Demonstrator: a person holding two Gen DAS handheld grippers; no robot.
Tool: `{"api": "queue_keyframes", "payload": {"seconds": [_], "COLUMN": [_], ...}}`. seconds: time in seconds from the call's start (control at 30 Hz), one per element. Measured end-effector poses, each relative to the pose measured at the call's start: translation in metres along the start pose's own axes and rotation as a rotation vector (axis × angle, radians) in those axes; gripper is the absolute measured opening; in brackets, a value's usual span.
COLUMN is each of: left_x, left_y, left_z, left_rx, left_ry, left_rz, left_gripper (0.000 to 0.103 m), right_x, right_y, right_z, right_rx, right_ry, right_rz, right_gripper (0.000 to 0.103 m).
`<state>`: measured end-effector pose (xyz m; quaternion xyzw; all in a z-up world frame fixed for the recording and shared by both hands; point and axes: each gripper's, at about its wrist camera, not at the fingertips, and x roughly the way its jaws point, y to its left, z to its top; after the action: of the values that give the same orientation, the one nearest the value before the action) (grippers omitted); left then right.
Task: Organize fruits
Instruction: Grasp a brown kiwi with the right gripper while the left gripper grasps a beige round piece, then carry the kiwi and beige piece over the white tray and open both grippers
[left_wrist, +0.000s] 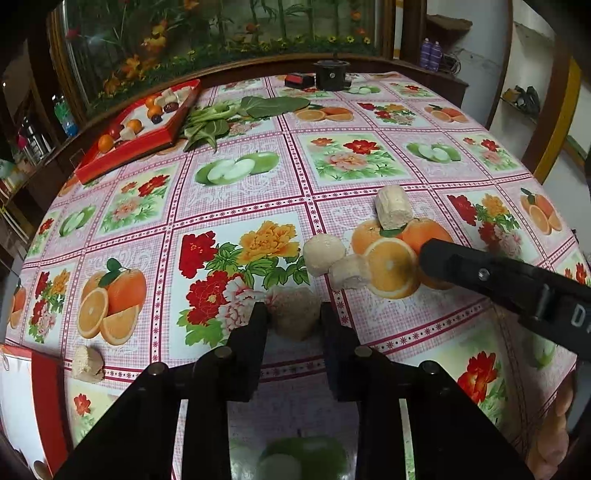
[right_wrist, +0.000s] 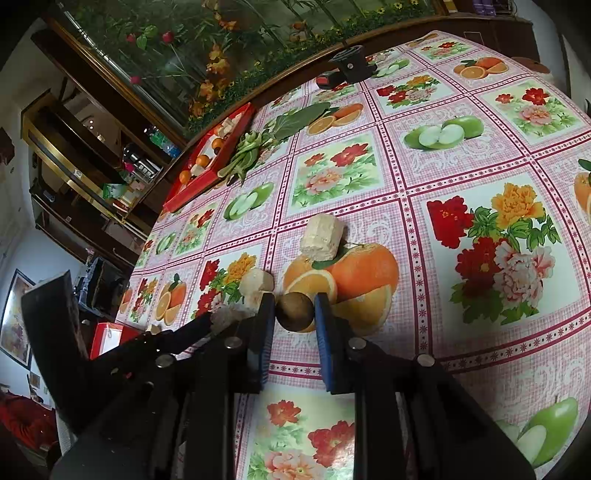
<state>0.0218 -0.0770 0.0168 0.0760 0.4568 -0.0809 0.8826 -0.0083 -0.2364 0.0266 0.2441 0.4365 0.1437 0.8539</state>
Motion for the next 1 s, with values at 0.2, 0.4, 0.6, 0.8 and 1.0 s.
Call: {"api": "queue_keyframes", "payload": {"seconds": [0.2, 0.4, 0.6, 0.8, 1.0], "left_x": [-0.031, -0.091, -0.147, -0.18, -0.207], "left_y": [0.01, 0.035, 0.079, 0.131, 0.165], "left_z": [-0.014, -0.051, -0.093, -0.117, -0.125], "left_rx": [-0.036, -0.087, -0.169, -0.271, -0.323], "left_ry": [-0.062, -0.135, -0.221, -0.28, -0.375], "left_rz": [-0.011, -0.011, 0.077, 0.187, 0.292], "left_gripper": [0.027, 0.027, 0.027, 0.027, 0.027], "right_x": [-0.002, -0.009, -0.013, -0.017, -0.009], "right_y": [0.006, 0.021, 0.045, 0.071, 0.129], "right_z": [0.001, -0.002, -0.011, -0.033, -0.072], "right_rx": [-0.037, -0.122, -0.25, -0.29, -0.345], "right_ry": [-0.029, -0.092, -0.15, -0.148, -0.086], "right_rz": [0.005, 0.003, -0.028, 0.026, 0.148], "right_gripper": [0.023, 0.023, 0.023, 0.023, 0.024]}}
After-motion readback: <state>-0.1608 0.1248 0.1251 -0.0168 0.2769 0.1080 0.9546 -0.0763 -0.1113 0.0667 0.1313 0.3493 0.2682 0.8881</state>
